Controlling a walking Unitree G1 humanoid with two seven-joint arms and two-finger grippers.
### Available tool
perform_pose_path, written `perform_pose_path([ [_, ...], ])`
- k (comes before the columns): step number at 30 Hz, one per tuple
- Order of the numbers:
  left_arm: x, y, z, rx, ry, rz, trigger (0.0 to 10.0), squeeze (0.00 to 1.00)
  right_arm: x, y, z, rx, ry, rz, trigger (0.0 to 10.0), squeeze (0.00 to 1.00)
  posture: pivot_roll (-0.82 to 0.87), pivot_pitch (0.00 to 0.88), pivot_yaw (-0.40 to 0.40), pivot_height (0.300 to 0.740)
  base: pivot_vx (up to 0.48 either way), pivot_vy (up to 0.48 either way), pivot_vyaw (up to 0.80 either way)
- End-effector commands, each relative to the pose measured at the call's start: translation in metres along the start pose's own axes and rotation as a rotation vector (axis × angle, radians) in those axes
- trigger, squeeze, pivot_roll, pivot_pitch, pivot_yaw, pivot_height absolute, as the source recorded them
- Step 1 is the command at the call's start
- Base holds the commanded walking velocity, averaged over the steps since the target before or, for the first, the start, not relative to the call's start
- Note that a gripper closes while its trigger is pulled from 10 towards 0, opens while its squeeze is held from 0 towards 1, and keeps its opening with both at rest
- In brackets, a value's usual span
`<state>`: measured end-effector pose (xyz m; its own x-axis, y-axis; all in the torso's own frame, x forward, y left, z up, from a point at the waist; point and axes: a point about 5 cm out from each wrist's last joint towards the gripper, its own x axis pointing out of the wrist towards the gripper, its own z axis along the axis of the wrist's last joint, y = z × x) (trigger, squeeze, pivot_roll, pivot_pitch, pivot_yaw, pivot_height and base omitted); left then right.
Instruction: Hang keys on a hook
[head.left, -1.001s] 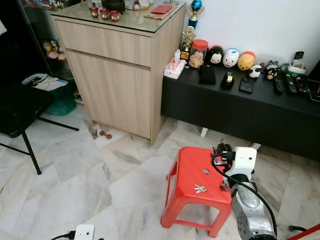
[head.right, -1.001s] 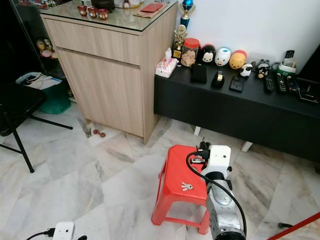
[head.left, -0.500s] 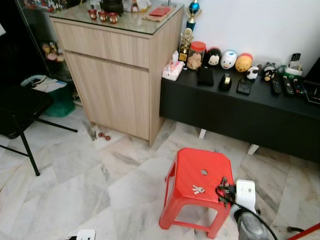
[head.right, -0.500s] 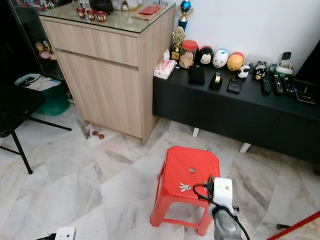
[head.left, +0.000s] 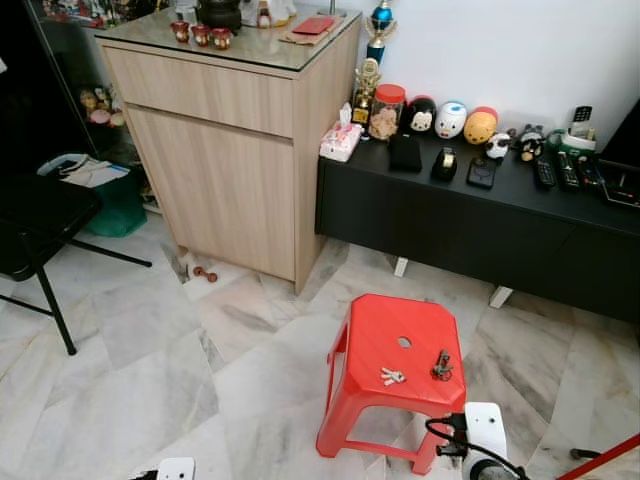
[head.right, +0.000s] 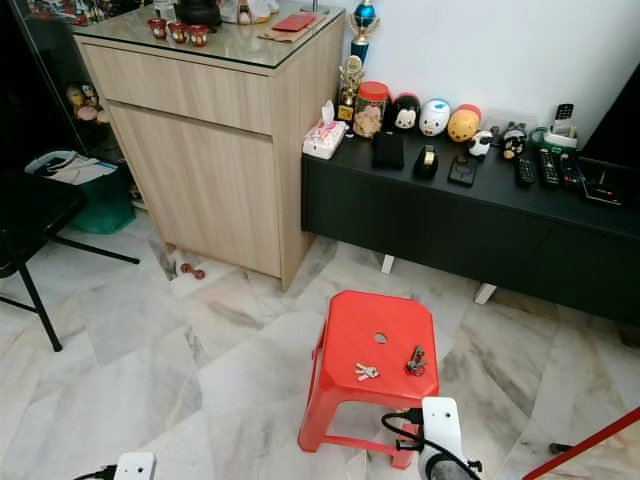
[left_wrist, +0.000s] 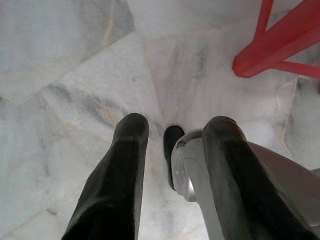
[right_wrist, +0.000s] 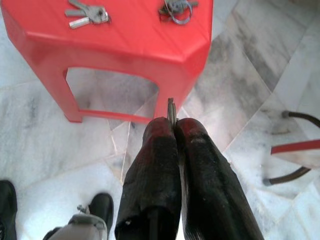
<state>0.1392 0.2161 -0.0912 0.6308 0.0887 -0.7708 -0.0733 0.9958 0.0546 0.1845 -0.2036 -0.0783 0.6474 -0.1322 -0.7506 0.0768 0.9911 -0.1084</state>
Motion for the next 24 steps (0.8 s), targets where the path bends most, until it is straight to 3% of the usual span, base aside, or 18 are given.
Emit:
perform_pose_path([
  [1,-0.002,-0.001,-0.007,0.009,0.038,-0.009,10.0,0.00,0.000,-0.004,-0.002,0.003,0.007,-0.010,10.0,0.00,-0.03,0.014,-0.057,0.740,0.000,0.000,0.00],
  [12,-0.005,0.001,-0.019,0.009,0.103,-0.002,10.0,0.00,-0.001,-0.002,-0.006,-0.008,0.026,-0.002,10.0,0.00,-0.03,0.014,-0.060,0.740,0.000,0.000,0.00],
  [24,-0.006,0.003,-0.023,0.007,0.129,-0.004,10.0,0.00,-0.002,0.002,-0.010,-0.021,0.050,0.010,10.0,0.00,-0.04,0.000,-0.060,0.740,-0.308,0.000,0.00],
])
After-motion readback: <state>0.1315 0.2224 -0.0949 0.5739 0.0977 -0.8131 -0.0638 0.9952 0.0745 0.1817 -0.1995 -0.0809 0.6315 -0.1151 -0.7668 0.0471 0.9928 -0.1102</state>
